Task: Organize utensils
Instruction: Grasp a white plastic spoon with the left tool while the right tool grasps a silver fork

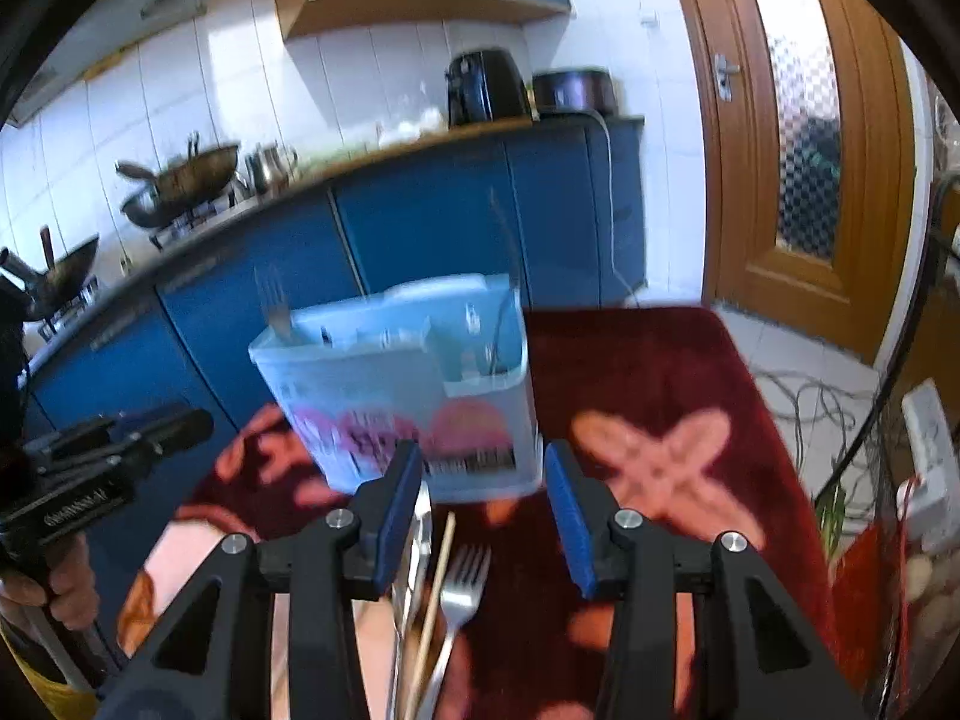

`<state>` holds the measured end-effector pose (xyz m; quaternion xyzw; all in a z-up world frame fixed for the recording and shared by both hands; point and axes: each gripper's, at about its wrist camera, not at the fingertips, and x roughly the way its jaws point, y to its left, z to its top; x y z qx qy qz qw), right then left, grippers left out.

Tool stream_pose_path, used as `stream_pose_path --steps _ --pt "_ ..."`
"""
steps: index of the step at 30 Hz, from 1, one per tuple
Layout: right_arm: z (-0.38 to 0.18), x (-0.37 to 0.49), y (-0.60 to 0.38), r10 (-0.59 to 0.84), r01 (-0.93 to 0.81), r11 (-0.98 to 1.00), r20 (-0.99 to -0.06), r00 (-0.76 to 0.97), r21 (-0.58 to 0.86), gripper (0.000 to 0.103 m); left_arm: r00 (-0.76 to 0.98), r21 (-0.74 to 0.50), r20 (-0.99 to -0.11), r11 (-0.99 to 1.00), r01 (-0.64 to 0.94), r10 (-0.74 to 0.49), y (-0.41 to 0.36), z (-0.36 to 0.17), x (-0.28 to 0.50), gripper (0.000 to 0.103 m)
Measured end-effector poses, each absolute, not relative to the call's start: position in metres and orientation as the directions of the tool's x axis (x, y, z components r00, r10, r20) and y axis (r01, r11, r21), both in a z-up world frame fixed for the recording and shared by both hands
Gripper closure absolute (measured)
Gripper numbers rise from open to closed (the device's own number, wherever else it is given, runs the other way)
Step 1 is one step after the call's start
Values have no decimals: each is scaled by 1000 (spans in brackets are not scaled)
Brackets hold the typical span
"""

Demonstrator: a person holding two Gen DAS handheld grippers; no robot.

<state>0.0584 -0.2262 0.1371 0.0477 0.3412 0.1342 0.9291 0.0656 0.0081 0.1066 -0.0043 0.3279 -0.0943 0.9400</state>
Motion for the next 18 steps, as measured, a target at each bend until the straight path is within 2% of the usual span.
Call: stream_pose_path --steps 13,18 --pt "87 50 -226 308 -204 951 -722 619 231 57 669 -134 -718 981 137 -192 13 52 67 65" --pt "75 52 -222 327 -200 945 -748 577 258 62 638 -148 -744 980 130 -198 13 36 68 65"
